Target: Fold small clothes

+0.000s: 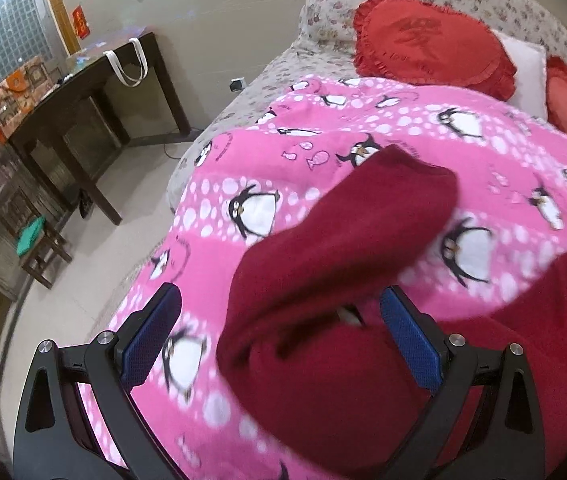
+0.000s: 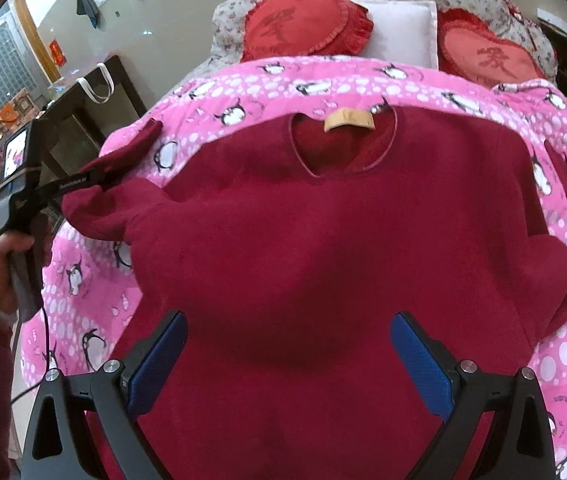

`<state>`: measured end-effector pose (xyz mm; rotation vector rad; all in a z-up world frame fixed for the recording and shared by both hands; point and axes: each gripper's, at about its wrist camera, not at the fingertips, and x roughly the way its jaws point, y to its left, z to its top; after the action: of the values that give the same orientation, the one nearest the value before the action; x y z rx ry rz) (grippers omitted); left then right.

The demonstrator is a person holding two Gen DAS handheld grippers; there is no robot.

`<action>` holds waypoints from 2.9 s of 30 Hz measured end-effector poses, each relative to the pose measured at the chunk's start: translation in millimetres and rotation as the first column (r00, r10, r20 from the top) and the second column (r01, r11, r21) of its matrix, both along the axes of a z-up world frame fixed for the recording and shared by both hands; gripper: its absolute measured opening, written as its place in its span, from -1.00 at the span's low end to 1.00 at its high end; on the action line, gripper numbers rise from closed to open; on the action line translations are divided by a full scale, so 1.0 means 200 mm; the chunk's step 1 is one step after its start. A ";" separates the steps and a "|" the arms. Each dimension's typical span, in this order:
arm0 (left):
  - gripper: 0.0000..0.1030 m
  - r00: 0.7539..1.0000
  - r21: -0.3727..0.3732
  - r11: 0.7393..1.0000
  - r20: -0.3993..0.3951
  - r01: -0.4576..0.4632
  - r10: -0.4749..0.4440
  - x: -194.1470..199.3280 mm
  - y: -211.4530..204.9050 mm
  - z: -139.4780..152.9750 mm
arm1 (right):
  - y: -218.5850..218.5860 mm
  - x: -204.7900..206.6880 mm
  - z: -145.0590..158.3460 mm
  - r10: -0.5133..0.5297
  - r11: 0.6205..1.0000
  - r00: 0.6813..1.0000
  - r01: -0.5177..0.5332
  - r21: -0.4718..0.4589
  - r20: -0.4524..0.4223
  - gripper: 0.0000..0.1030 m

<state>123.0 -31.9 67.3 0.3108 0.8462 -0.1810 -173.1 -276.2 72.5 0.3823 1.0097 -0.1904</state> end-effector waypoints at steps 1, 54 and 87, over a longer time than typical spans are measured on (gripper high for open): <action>0.92 1.000 0.007 1.000 0.001 0.001 -0.001 0.02 -0.01 -0.02 | -0.01 0.01 -0.01 -0.003 1.000 1.000 0.003 0.000 0.009 0.96; 0.12 0.835 -0.411 0.781 -0.078 0.471 -0.545 -0.97 -0.39 0.16 | -0.61 -0.25 -0.02 -0.207 0.978 0.976 0.204 0.036 0.072 0.96; 0.24 0.891 -0.424 0.867 -0.239 0.263 -0.387 -0.99 -0.07 -0.13 | -0.60 -0.14 0.23 -0.056 0.951 0.995 0.079 -0.298 0.085 -0.89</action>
<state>-74.1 -46.2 40.9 0.0536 1.0502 -0.7266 -200.4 -397.2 117.8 0.1439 0.8766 -0.3841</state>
